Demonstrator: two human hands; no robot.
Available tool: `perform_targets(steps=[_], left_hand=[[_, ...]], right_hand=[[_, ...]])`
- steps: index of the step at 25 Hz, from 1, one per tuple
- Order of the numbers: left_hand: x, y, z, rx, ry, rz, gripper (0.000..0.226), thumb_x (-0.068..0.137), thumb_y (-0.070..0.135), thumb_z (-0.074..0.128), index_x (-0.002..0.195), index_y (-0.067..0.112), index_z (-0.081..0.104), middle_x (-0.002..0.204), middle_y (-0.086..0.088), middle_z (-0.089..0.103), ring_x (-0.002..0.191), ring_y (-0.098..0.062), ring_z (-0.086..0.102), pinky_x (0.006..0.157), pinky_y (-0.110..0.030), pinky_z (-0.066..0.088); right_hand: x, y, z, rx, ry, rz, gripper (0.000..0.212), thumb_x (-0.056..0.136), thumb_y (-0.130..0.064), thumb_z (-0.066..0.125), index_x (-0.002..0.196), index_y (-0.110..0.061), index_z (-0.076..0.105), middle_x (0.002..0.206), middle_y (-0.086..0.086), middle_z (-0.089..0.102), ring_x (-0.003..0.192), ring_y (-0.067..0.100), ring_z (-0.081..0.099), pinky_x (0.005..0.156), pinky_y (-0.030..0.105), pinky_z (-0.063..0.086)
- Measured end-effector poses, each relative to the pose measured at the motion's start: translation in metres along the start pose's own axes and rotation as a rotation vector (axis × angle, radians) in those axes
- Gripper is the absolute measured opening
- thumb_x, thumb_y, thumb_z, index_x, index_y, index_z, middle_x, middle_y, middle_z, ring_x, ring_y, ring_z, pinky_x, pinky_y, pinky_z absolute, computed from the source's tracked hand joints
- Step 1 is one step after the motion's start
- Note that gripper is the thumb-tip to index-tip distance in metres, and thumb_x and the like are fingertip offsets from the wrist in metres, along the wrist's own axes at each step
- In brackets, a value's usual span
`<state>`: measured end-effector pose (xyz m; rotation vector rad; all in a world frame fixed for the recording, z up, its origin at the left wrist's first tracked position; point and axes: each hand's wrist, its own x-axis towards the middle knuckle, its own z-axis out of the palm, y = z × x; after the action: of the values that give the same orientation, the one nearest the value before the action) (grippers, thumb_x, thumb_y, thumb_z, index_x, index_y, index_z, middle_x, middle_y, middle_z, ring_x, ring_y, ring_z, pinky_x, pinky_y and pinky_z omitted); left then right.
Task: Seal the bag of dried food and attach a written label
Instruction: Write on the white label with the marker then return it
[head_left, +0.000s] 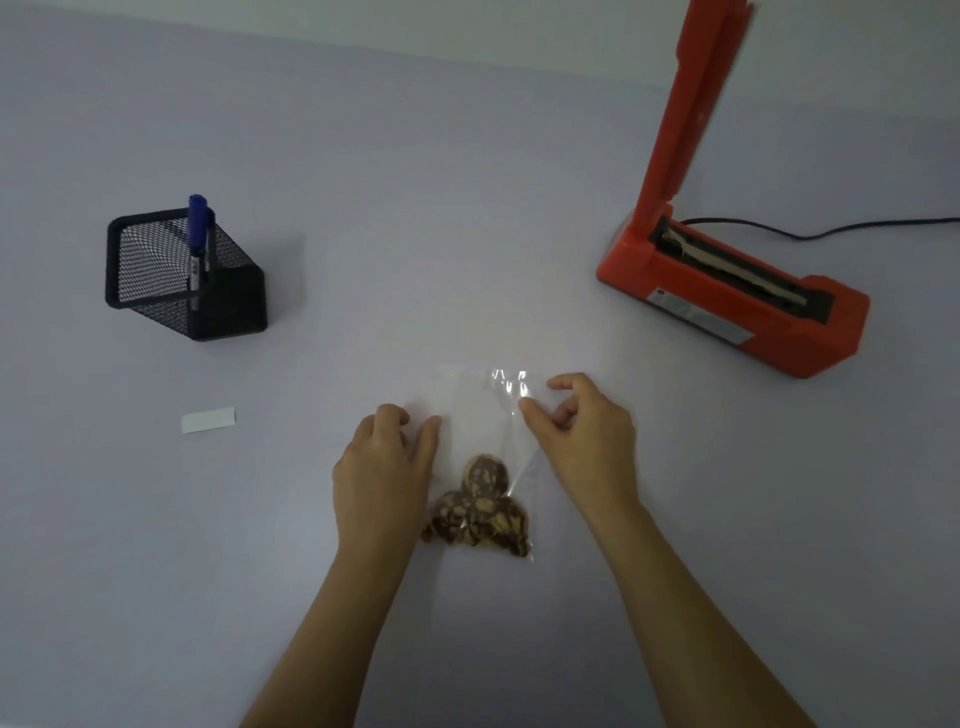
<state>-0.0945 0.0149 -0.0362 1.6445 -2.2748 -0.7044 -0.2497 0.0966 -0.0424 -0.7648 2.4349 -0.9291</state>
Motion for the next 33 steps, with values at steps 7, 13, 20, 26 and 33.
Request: perform_targets(steps=[7,13,20,26,33], left_hand=[[0.047,-0.036,-0.089,-0.191,0.309,-0.037,0.016,0.091,0.018,0.056,0.09,0.004,0.064,0.076,0.001,0.06,0.064,-0.014,0.054,0.06,-0.009,0.034],[0.129,-0.094,-0.143,-0.213,0.289,-0.185,0.042,0.097,0.034,0.04,0.127,0.005,0.05,0.12,-0.011,0.062,0.103,-0.024,0.061,0.083,-0.022,0.042],[0.162,-0.103,-0.141,-0.079,0.0,-0.132,0.037,0.1,0.022,0.025,0.113,-0.001,0.051,0.095,-0.021,0.058,0.093,-0.039,0.056,0.069,-0.03,0.032],[0.163,-0.111,-0.14,-0.249,-0.03,-0.256,0.032,0.098,0.012,0.027,0.127,0.0,0.036,0.117,-0.018,0.053,0.094,-0.037,0.054,0.064,-0.033,0.029],[0.155,-0.098,-0.168,-0.436,0.041,0.323,0.044,0.09,0.04,0.052,0.128,0.017,0.051,0.114,0.008,0.055,0.103,-0.005,0.056,0.087,-0.015,0.045]], right_hand=[[0.009,-0.067,0.009,0.093,0.257,-0.209,0.009,0.088,-0.023,0.06,0.085,-0.014,0.062,0.056,-0.008,0.052,0.055,0.01,0.051,0.054,0.008,0.037],[0.028,-0.184,0.08,0.184,0.068,-0.512,0.016,0.092,-0.021,0.055,0.1,-0.011,0.065,0.094,0.002,0.067,0.083,0.004,0.058,0.077,0.016,0.049],[0.065,-0.255,0.143,-0.022,-0.187,-0.462,0.034,0.09,-0.03,0.057,0.12,-0.013,0.059,0.123,0.004,0.062,0.115,0.019,0.055,0.098,0.027,0.039],[0.053,-0.263,0.13,0.272,0.007,-0.467,0.012,0.088,-0.015,0.061,0.096,-0.01,0.068,0.087,-0.002,0.069,0.082,-0.002,0.063,0.079,0.011,0.047],[0.039,-0.29,0.052,0.408,0.391,-0.564,0.019,0.091,-0.017,0.057,0.106,-0.009,0.066,0.095,-0.01,0.064,0.085,-0.006,0.06,0.08,0.006,0.044]])
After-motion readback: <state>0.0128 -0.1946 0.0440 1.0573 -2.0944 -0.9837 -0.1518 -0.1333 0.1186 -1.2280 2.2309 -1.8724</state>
